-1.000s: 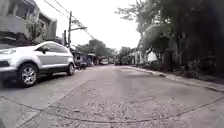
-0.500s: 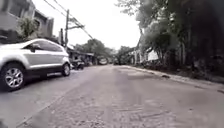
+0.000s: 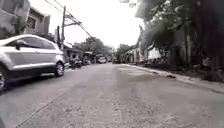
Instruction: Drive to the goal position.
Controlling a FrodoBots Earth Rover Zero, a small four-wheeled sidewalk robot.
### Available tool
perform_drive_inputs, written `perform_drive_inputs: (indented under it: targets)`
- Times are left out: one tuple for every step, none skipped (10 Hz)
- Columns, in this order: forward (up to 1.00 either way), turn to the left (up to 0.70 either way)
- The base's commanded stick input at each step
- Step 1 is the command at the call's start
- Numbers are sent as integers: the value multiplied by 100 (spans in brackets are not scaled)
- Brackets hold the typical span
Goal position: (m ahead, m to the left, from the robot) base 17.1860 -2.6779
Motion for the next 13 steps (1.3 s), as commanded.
perform_drive_inputs:
  targets:
    - [100, 0]
    - [100, 0]
    - [100, 0]
    - [100, 0]
    - [100, 0]
    - [100, 0]
    - [100, 0]
    - [100, 0]
    - [100, 0]
    - [100, 0]
    - [100, 0]
    - [100, 0]
    - [100, 0]
